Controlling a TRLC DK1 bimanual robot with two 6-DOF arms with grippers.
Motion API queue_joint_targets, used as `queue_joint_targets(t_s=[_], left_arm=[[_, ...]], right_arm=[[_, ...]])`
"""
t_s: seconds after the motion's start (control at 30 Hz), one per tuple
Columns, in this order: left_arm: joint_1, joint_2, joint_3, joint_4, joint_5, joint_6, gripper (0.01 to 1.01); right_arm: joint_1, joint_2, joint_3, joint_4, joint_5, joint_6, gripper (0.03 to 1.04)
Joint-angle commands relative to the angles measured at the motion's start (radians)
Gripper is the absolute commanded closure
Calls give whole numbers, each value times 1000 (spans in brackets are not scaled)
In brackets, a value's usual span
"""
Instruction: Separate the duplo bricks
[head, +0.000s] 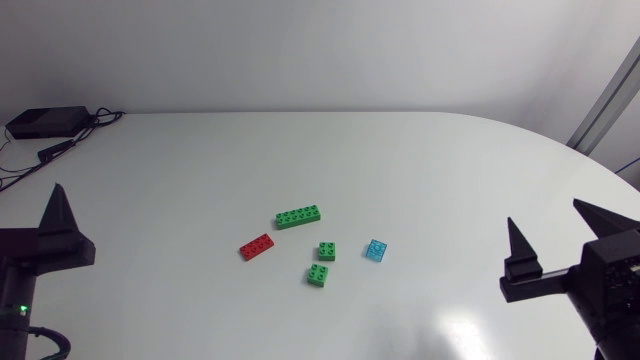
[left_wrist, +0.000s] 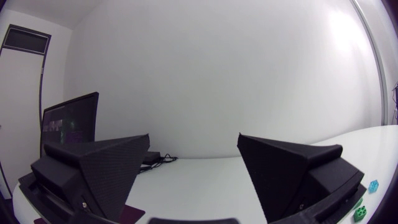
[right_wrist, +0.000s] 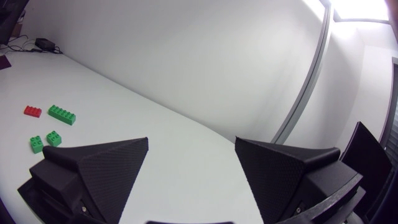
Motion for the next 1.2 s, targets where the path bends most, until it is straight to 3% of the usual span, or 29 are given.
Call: queue_joint_targets(t_s=[0.0,0.07,0.2,0.5,0.7,1.17], left_arm=[[12,-21,-41,56,-4,-13,44],[18,-19,-41,50,-1,-16,44],[37,-18,-41,9,134,8,44],[43,-19,-41,-117,231,25,44],[61,-18,-41,-160,288,22,44],[94,-18,-41,-221,323,23,44]], right_arm=[[10,22,-41,50,2,-22,62],[13,33,-58,82,2,-28,62],[30,42,-85,126,2,-36,62],[46,-7,-177,217,-1,-33,62],[42,-98,-204,188,-1,-19,62],[53,-99,-204,180,-12,-37,62]])
